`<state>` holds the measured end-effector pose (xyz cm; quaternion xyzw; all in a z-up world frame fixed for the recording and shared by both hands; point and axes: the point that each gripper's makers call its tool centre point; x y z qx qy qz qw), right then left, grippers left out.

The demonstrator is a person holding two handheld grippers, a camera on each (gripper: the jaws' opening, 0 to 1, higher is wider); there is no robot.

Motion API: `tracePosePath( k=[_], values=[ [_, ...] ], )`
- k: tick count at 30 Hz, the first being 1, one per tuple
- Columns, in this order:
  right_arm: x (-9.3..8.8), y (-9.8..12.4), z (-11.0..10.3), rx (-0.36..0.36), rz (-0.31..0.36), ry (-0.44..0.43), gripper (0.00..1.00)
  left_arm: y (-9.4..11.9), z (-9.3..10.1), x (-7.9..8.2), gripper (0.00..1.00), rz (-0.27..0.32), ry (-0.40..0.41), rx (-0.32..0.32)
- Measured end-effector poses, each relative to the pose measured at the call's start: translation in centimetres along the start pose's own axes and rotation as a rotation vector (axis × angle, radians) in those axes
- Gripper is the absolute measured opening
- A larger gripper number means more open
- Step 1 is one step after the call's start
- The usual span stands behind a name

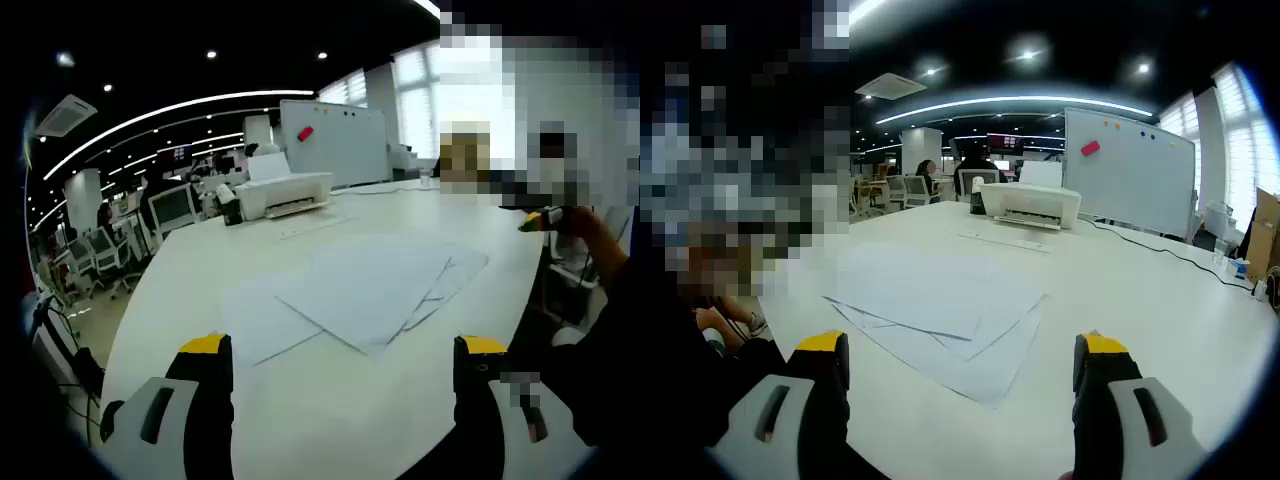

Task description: Organize the stack of printing papers by aligning and flattening the scattered papers on the table

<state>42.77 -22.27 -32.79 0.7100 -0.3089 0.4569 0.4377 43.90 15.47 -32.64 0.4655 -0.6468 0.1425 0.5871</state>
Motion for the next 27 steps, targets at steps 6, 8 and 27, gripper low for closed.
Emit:
tracePosePath(
  k=[6,8,27],
  values=[
    [0.04,0.06,0.03,-0.001,0.001,-0.001,0.88,-0.02,-0.03,-0.10,0.94,-0.002,0.000,0.000],
    [0.06,0.10,0.07,-0.002,0.002,-0.001,0.88,-0.02,-0.03,-0.15,0.94,-0.003,0.001,0.000],
    [0.18,0.16,-0.01,-0.003,-0.001,0.008,0.88,0.19,-0.12,-0.09,0.94,-0.001,0.000,0.003]
  ],
)
Point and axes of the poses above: the point that each gripper's makers call its tool centre point, and the gripper's own axes: y roughly backward along the fingers, z roughly to its right, x roughly out of its top, and after that the axes turned 13 degrees about -y, right-handed
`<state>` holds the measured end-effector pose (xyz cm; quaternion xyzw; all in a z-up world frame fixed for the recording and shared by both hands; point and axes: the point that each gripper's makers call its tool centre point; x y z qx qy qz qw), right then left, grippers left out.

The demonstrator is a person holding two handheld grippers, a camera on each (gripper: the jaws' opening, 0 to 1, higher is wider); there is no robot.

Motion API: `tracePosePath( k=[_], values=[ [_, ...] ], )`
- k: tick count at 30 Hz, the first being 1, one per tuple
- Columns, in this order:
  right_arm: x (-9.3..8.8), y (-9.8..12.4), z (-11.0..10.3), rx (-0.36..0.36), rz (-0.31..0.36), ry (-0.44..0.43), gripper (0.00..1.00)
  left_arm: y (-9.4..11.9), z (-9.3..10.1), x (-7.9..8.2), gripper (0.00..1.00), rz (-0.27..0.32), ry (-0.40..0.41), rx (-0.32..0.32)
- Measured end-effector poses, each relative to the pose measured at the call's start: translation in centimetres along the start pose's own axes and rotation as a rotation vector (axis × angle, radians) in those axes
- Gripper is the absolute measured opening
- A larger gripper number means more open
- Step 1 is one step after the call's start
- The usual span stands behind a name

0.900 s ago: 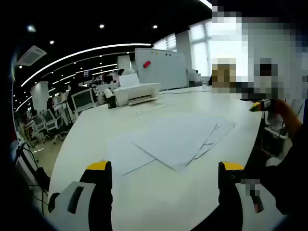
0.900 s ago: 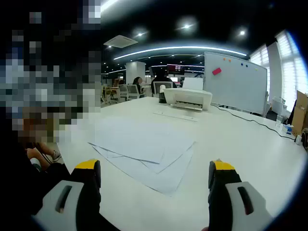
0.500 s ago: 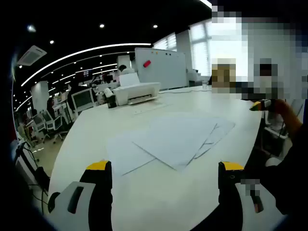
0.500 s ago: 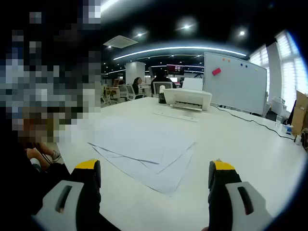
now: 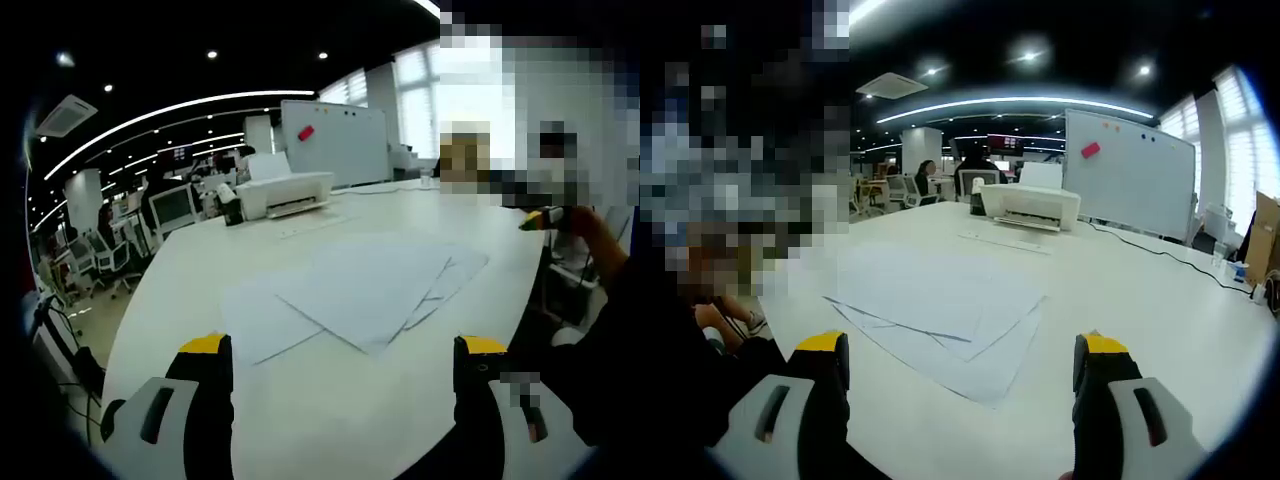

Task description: Organize the stack of printing papers by aligning and flattening the scattered papers on the table

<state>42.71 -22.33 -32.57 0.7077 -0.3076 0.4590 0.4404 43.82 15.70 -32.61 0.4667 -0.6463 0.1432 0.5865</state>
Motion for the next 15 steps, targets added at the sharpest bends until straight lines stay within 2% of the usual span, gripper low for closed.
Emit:
tracePosePath(
  k=[15],
  values=[
    [-0.36,-0.13,0.02,-0.002,-0.004,-0.005,0.88,0.01,0.06,-0.18,0.94,0.002,0.005,0.000]
  ],
)
Point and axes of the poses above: the point that each gripper's makers call its tool centre point, and the gripper's own axes: y roughly backward along the fingers, z roughly to its right, x roughly out of its top, and after that the axes turned 13 degrees about -y, right-handed
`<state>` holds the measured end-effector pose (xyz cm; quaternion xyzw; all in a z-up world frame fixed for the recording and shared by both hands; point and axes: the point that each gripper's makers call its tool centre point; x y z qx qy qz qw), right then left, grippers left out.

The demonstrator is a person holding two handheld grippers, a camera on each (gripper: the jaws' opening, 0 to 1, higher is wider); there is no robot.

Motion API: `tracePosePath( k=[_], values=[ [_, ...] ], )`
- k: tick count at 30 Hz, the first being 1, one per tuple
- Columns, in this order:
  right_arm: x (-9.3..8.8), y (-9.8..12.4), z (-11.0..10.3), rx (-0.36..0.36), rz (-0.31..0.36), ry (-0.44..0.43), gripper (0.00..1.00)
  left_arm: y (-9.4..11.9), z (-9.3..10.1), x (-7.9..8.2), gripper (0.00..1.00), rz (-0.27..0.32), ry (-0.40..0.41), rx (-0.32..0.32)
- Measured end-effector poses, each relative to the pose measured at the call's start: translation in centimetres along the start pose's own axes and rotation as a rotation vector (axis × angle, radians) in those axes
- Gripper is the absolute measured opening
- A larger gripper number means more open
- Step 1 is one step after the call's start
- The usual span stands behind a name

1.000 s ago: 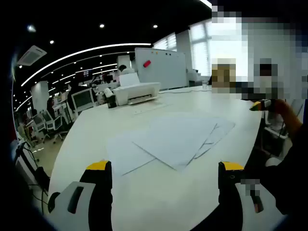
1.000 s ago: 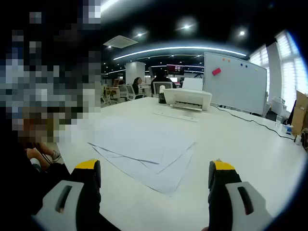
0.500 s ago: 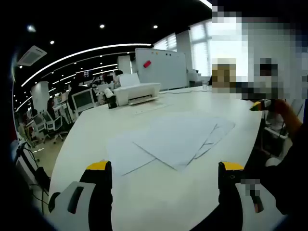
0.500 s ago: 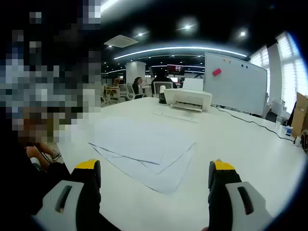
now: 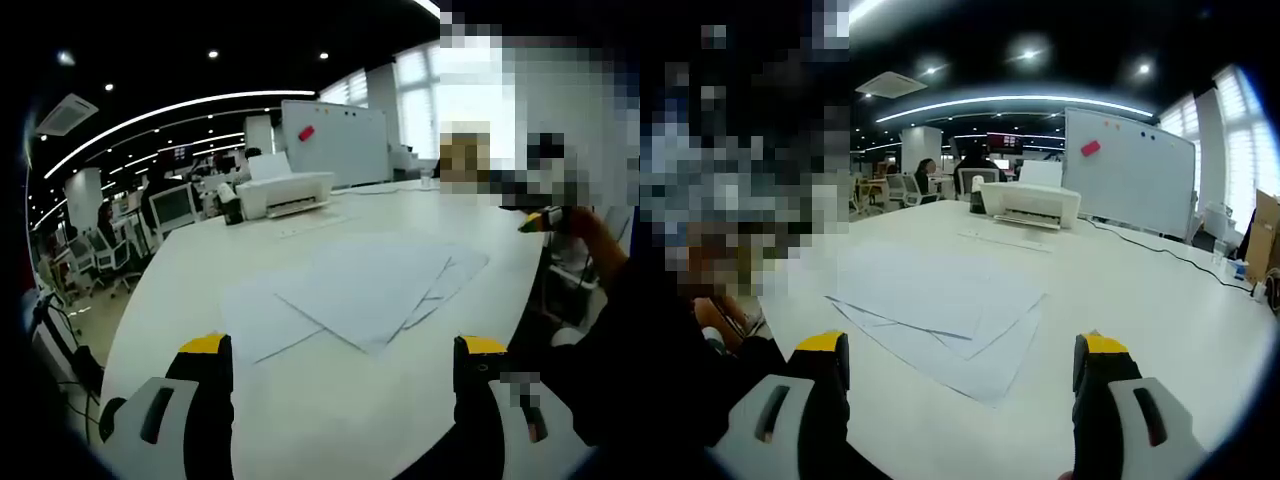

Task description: Organize the stack of printing papers by aligning and flattening the scattered papers on the table

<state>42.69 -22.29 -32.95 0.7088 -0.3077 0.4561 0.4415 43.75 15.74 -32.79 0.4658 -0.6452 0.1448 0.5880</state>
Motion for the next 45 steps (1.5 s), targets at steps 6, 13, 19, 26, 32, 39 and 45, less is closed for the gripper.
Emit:
tracePosePath(
  k=[6,13,19,26,32,39,45],
  values=[
    [0.0,0.0,0.0,-0.001,0.001,0.000,0.88,0.0,0.0,0.1,0.94,0.003,0.000,0.000],
    [-0.1,0.0,0.0,-0.003,-0.003,0.000,0.88,-0.1,0.1,0.0,0.94,0.004,0.000,-0.006],
    [-0.1,0.0,0.0,-0.003,-0.007,0.004,0.87,-0.1,0.2,0.1,0.94,0.006,-0.002,-0.006],
    [0.5,-0.3,-0.1,0.001,-0.006,0.020,0.87,0.0,0.0,0.6,0.94,0.008,-0.015,-0.007],
    [0.9,-1.2,-0.6,0.022,-0.011,0.026,0.87,-0.2,0.0,0.7,0.94,0.000,-0.027,-0.019],
    [1.5,-1.8,-1.1,0.038,-0.013,0.039,0.87,-0.3,0.0,1.2,0.94,0.006,-0.031,-0.029],
    [2.2,-2.7,-1.8,0.057,-0.016,0.068,0.87,-0.3,0.3,2.0,0.94,0.017,-0.052,-0.041]
  ],
)
Point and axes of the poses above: the point that each gripper's makers call its tool centre point, and the gripper's own axes: y roughly backward along the fingers, z roughly to its right, x roughly out of its top, and after that the axes turned 13 degrees about -y, right-handed
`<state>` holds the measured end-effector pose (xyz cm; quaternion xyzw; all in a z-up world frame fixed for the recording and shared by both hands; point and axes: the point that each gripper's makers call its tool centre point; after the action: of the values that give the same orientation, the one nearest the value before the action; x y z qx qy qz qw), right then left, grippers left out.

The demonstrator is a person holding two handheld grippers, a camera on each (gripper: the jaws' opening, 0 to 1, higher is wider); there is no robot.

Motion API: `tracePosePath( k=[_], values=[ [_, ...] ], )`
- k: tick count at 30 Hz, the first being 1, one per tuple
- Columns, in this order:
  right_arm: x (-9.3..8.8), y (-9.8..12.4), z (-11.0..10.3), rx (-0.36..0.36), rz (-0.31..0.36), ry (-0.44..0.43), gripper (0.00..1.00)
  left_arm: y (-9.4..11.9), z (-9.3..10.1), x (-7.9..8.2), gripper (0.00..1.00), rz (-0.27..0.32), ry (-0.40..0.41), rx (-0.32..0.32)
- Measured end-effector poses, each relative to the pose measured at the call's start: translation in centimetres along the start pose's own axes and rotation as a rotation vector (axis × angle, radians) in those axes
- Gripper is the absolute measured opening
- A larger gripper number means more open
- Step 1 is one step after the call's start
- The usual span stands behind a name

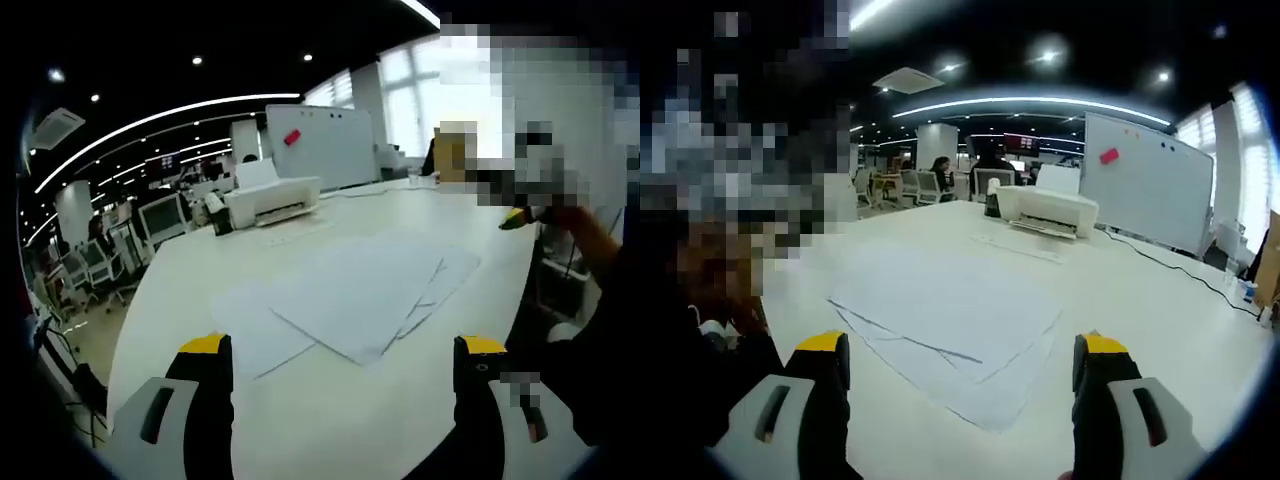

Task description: Organize the stack of printing papers by aligning and flattening the scattered papers on the table

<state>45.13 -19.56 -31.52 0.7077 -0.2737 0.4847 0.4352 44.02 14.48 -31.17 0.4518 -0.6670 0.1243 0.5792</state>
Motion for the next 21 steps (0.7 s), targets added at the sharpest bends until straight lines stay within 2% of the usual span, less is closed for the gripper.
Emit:
tracePosePath(
  k=[21],
  values=[
    [0.8,-1.9,-2.6,0.072,0.003,0.024,0.87,0.4,-0.2,1.0,0.93,0.044,0.007,0.006]
  ],
)
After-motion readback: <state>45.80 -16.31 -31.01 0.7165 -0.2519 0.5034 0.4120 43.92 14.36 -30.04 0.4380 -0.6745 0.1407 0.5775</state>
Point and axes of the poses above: the point that each gripper's makers call its tool centre point, and the gripper's own axes: y roughly backward along the fingers, z roughly to its right, x roughly out of its top, and after that the axes turned 13 degrees about -y, right-handed
